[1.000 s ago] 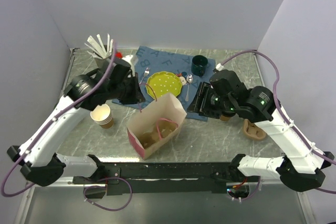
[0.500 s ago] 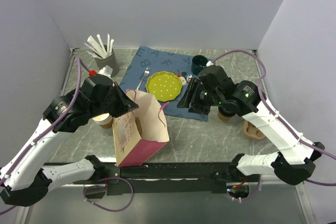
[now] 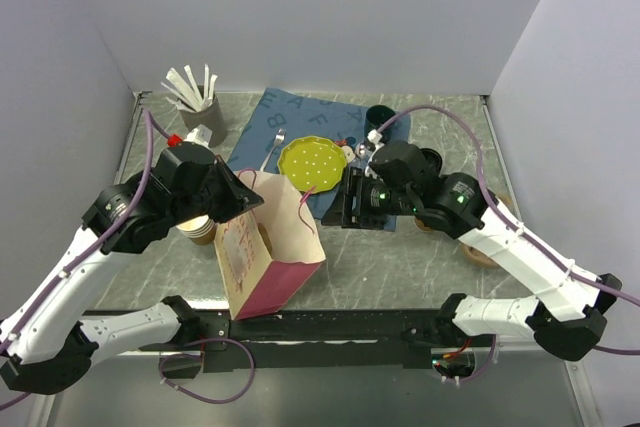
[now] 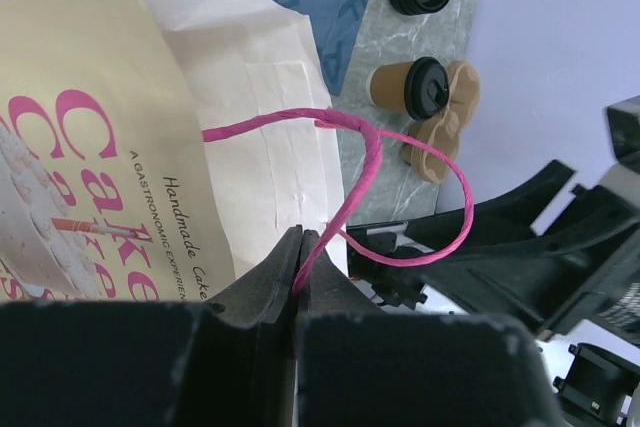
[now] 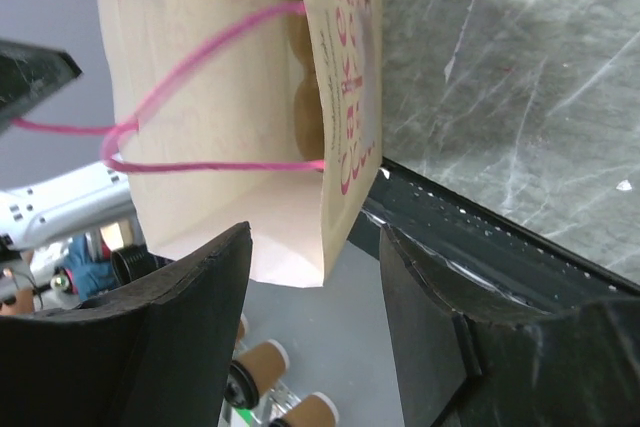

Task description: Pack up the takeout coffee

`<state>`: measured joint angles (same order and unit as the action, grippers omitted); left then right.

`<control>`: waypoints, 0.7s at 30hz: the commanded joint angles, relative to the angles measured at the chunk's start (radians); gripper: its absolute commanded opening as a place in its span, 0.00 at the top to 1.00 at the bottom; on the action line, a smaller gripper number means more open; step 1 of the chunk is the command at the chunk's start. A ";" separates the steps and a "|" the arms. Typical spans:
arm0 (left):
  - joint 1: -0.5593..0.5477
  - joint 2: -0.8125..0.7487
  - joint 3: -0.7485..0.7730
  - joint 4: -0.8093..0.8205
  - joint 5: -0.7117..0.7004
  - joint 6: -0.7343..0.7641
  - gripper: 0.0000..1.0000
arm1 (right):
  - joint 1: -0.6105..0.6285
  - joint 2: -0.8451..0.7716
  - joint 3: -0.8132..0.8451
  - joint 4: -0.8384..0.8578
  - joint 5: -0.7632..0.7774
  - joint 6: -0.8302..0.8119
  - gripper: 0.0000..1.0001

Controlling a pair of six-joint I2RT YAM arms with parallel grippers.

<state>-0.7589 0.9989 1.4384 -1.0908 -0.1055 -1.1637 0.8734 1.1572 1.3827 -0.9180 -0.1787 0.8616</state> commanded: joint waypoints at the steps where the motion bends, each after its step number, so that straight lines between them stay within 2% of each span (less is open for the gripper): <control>1: -0.002 0.003 0.031 0.048 -0.020 0.001 0.94 | 0.025 -0.057 -0.112 0.167 -0.109 -0.036 0.37; 4: -0.003 -0.008 0.008 0.046 -0.020 -0.010 0.95 | 0.044 -0.050 -0.155 0.182 -0.102 -0.032 0.37; 9: -0.003 -0.028 -0.019 0.072 -0.016 -0.034 0.95 | 0.087 0.030 -0.110 0.131 -0.041 -0.068 0.38; 12: -0.003 -0.029 -0.027 0.091 -0.002 -0.036 0.93 | 0.098 0.076 -0.071 0.104 -0.021 -0.097 0.61; 13: -0.003 -0.031 -0.029 0.100 0.006 -0.033 0.90 | 0.101 0.084 -0.060 0.091 -0.012 -0.108 0.81; 14: -0.003 -0.032 -0.026 0.112 0.015 -0.015 0.86 | 0.099 0.088 -0.033 0.073 -0.001 -0.125 0.88; 15: -0.003 -0.031 -0.016 0.118 0.021 0.002 0.81 | 0.101 0.088 -0.018 0.058 0.025 -0.169 0.95; 16: -0.003 -0.028 0.020 0.097 0.010 0.021 0.65 | 0.099 0.088 -0.001 0.045 0.039 -0.200 1.00; 18: -0.002 -0.019 0.110 0.063 -0.064 0.093 0.45 | 0.098 0.076 0.035 0.028 0.050 -0.316 1.00; 19: -0.003 -0.002 0.141 0.016 -0.091 0.113 0.28 | 0.099 0.072 0.045 0.021 0.053 -0.358 1.00; 21: -0.003 0.029 0.219 -0.029 -0.141 0.188 0.23 | 0.099 0.053 0.065 -0.001 0.041 -0.478 1.00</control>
<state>-0.7589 1.0023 1.4967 -1.0748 -0.1341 -1.1034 0.9691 1.2583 1.3632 -0.8928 -0.1711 0.6247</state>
